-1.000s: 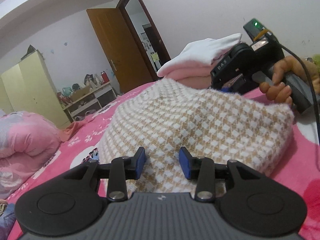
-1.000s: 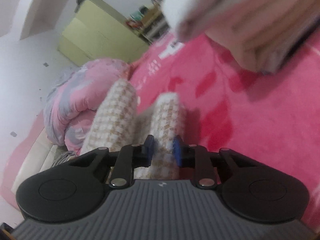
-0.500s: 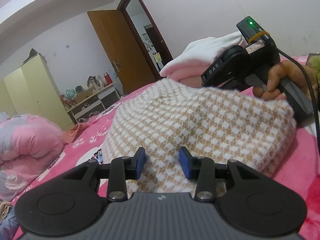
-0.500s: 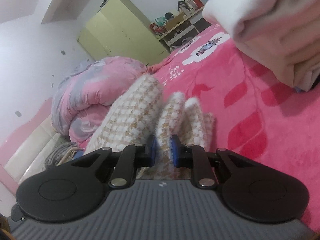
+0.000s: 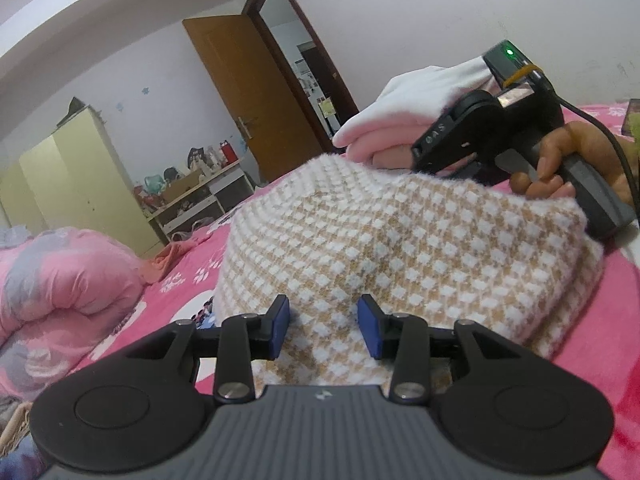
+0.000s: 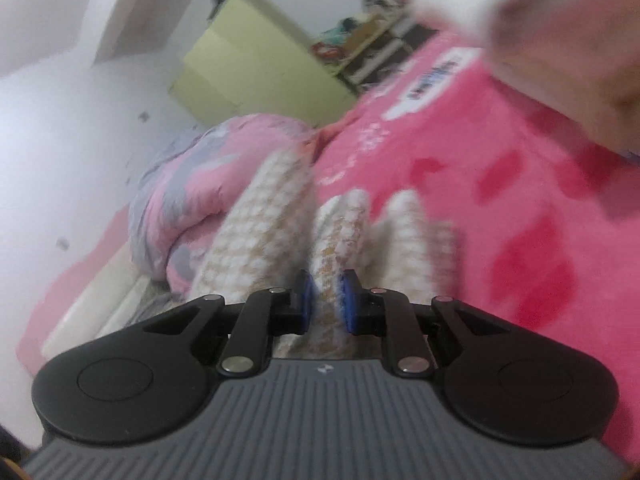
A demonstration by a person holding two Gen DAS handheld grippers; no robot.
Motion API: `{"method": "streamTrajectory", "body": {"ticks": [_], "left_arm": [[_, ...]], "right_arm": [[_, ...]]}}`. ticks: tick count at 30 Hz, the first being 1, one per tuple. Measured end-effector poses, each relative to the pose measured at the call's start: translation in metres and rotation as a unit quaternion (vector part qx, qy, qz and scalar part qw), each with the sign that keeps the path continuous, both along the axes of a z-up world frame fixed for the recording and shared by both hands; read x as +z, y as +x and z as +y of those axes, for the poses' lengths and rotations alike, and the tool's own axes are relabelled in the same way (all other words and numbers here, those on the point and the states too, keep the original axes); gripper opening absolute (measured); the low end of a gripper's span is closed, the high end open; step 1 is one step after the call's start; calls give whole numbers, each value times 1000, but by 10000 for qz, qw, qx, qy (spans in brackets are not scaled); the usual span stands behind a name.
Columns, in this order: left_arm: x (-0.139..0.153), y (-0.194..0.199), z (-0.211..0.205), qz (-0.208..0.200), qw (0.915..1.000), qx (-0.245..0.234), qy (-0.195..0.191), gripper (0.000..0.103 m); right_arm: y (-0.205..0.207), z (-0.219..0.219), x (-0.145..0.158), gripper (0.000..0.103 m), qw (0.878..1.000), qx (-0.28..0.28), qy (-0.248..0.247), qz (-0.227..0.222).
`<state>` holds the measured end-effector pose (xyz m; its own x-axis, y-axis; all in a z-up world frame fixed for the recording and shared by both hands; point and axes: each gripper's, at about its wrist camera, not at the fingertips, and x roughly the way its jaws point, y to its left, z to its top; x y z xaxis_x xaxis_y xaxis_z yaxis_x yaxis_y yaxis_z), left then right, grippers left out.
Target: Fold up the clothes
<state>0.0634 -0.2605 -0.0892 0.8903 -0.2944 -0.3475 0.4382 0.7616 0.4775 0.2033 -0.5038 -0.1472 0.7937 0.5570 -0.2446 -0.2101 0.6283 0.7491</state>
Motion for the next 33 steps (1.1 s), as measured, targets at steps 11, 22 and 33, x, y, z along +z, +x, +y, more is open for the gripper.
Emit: {"method": "streamTrajectory", "body": {"ticks": [11, 22, 33], "left_arm": [[0, 3, 4, -51, 9999, -156, 39, 39], [16, -2, 24, 109, 9992, -106, -379, 45], [25, -17, 36, 72, 9970, -481, -604, 51]], "right_arm": [[-9, -19, -15, 15, 9995, -180, 156, 200], [-26, -49, -24, 37, 9925, -790, 927, 118], [-88, -28, 4, 37, 9937, -1092, 199, -157]]}}
